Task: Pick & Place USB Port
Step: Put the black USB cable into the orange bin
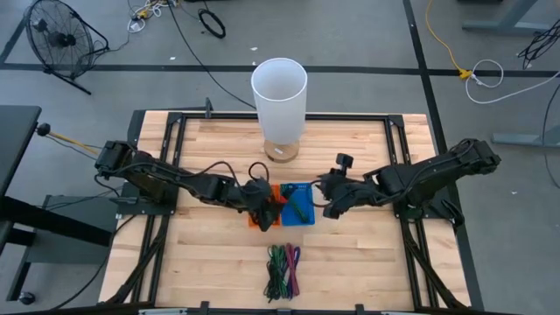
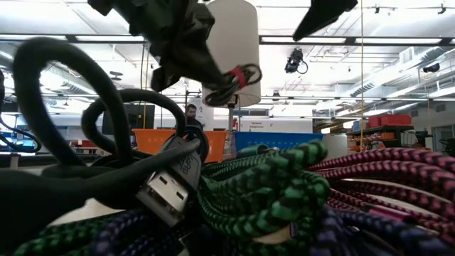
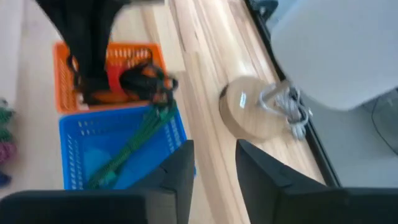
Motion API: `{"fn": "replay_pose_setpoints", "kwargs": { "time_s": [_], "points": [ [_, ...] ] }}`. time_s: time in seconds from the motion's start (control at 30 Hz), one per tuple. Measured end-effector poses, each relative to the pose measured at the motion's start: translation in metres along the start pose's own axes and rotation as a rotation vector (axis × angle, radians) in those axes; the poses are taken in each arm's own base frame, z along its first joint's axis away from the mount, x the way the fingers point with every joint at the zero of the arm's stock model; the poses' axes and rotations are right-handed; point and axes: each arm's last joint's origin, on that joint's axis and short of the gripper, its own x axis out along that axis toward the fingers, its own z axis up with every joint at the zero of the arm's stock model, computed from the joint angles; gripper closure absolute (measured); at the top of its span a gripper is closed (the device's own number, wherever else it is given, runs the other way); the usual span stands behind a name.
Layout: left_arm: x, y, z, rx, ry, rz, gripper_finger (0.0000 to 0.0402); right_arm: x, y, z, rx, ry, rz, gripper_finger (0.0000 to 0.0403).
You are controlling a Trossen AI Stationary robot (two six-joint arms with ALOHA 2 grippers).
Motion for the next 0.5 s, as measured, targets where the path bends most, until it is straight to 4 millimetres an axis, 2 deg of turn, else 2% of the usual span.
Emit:
{"fn": "replay_pose_setpoints", "kwargs": {
  "time_s": [0.27, 0.5],
  "points": [
    [-0.006, 0.004, -0.024, -0.069, 0.091, 0.19, 0.0381, -0.001, -0.003, -0.011, -0.003, 0.095, -0.019, 0.0285],
    [-0.015, 0.004, -0.025, -0.139, 0.078, 0.216, 0.0381, -0.001, -0.003, -0.011, -0.01, 0.1, -0.021, 0.0294]
  ]
}}
